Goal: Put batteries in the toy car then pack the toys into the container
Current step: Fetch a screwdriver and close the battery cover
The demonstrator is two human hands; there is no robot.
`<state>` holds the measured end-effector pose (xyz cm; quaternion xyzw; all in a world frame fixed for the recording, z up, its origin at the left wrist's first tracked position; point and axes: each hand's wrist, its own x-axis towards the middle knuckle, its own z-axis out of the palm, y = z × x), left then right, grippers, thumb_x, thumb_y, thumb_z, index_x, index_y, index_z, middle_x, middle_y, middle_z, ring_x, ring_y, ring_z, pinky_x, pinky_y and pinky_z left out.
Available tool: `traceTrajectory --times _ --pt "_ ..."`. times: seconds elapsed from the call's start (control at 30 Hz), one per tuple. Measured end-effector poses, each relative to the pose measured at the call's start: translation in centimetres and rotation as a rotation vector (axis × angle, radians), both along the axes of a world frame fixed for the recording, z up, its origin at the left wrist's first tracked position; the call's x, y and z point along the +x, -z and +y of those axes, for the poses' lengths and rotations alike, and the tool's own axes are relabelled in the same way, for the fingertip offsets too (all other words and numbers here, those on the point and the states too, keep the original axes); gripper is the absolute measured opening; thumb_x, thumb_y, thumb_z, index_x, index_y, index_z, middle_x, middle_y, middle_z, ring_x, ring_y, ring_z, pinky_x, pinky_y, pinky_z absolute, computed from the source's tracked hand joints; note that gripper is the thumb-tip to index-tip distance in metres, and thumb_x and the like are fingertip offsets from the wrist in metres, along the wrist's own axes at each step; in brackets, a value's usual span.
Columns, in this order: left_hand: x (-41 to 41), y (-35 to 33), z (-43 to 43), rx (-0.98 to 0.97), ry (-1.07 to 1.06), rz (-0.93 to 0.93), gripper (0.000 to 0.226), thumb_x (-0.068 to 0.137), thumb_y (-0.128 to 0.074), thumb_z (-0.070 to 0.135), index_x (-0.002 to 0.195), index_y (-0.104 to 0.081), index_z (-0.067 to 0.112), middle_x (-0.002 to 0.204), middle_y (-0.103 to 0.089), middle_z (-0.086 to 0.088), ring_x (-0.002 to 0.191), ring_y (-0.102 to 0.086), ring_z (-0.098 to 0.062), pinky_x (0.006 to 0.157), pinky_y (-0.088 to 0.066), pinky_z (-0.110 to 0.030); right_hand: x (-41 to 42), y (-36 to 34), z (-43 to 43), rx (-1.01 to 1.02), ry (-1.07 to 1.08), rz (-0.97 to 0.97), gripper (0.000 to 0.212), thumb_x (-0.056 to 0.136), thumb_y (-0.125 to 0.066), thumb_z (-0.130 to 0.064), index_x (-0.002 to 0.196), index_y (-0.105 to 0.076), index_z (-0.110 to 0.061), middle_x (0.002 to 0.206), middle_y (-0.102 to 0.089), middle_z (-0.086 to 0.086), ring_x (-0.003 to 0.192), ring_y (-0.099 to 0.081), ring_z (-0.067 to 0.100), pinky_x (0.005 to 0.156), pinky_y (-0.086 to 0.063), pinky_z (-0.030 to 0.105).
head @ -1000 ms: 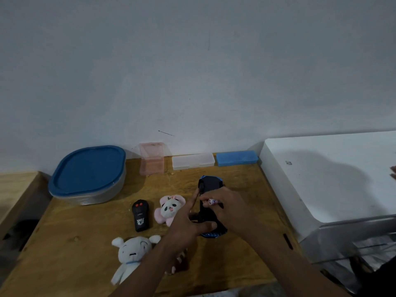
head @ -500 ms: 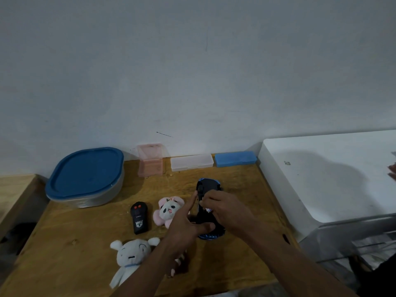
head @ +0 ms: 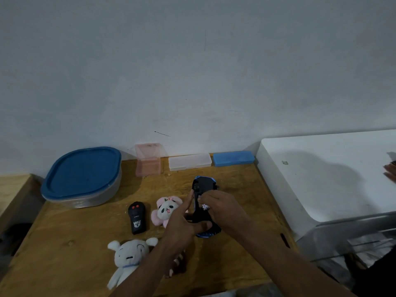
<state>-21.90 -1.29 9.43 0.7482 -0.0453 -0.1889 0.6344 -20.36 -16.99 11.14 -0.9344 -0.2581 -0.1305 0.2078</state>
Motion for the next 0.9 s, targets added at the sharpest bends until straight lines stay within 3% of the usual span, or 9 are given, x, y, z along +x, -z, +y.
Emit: traceTrajectory --times 0.17,0.27,0.43,0.53,0.6,0.67,0.77,0.83,0.9 --pt "0.5 0.0 -0.2 -0.012 -0.025 -0.031 0.098 0.077 -0.080 0.002 0.152 -0.023 0.028 0.120 -0.068 -0.003 0.104 -0.064 -0.008 0.075 -0.054 -0.011 0.5 -0.1 0.7 0.051 0.024 -0.010 0.022 0.073 -0.051 -0.011 0.080 -0.070 -0.002 0.083 -0.066 0.013 0.070 -0.062 0.029 0.064 -0.057 0.040" --pt "0.7 0.1 -0.1 -0.054 -0.041 -0.015 0.096 0.077 -0.079 0.002 0.148 -0.025 0.036 0.116 -0.069 -0.003 0.103 -0.065 -0.007 0.079 -0.056 -0.016 1.1 0.3 0.5 0.052 0.045 0.112 0.019 0.075 -0.057 -0.008 0.088 -0.071 -0.004 0.096 -0.062 0.011 0.083 -0.057 0.027 0.073 -0.052 0.040" --pt "0.7 0.9 0.5 -0.135 -0.050 0.055 0.101 0.074 -0.081 0.010 0.148 -0.024 0.047 0.126 -0.067 -0.004 0.111 -0.066 -0.022 0.095 -0.054 -0.046 1.7 -1.0 1.0 0.107 0.137 0.260 0.014 0.088 -0.059 -0.007 0.096 -0.071 -0.004 0.106 -0.058 0.005 0.092 -0.051 0.015 0.084 -0.047 0.029" --pt "0.7 0.8 0.9 -0.184 -0.064 0.093 0.106 0.070 -0.081 0.016 0.149 -0.019 0.051 0.128 -0.065 -0.001 0.113 -0.065 -0.021 0.096 -0.054 -0.049 1.4 -2.3 1.8 0.278 0.209 0.287 0.020 0.095 -0.053 -0.015 0.093 -0.068 -0.001 0.094 -0.064 0.008 0.083 -0.058 0.018 0.076 -0.049 0.028" --pt "0.7 0.7 1.0 -0.192 -0.044 0.074 0.105 0.071 -0.079 0.015 0.148 -0.018 0.052 0.125 -0.067 0.002 0.111 -0.066 -0.019 0.097 -0.053 -0.049 1.2 -3.0 2.1 0.430 0.348 0.360 0.020 0.098 -0.049 -0.026 0.099 -0.064 -0.013 0.089 -0.063 -0.003 0.080 -0.061 0.009 0.069 -0.051 0.020" --pt "0.8 0.6 1.1 -0.205 -0.056 0.065 0.100 0.071 -0.076 0.014 0.146 -0.022 0.053 0.120 -0.070 0.004 0.109 -0.067 -0.017 0.095 -0.054 -0.046 1.3 -3.3 2.4 0.575 0.423 0.464 0.016 0.098 -0.047 -0.034 0.104 -0.057 -0.022 0.092 -0.061 -0.008 0.080 -0.060 0.004 0.063 -0.049 0.016" --pt "0.9 0.7 1.3 -0.225 -0.086 0.082 0.101 0.071 -0.076 0.013 0.147 -0.022 0.053 0.122 -0.069 -0.001 0.113 -0.065 -0.022 0.096 -0.053 -0.049 1.4 -3.7 2.3 0.862 0.410 0.669 0.018 0.095 -0.044 -0.036 0.097 -0.054 -0.021 0.086 -0.060 -0.001 0.074 -0.059 0.011 0.055 -0.045 0.019" --pt "1.0 0.7 1.4 -0.223 -0.090 0.080 0.101 0.072 -0.075 0.012 0.146 -0.022 0.054 0.122 -0.068 -0.003 0.113 -0.065 -0.023 0.095 -0.053 -0.049 1.3 -4.0 2.0 0.901 0.420 0.727 0.021 0.094 -0.042 -0.030 0.095 -0.059 -0.019 0.077 -0.055 0.001 0.068 -0.053 0.012 0.057 -0.046 0.022" --pt "1.0 0.7 1.6 -0.232 -0.102 0.080 0.098 0.074 -0.075 0.009 0.142 -0.025 0.058 0.120 -0.070 -0.004 0.112 -0.065 -0.023 0.095 -0.053 -0.050 1.2 -3.9 1.7 0.875 0.430 0.729 0.024 0.099 -0.040 -0.027 0.100 -0.063 -0.021 0.085 -0.060 0.003 0.074 -0.057 0.012 0.066 -0.052 0.023"
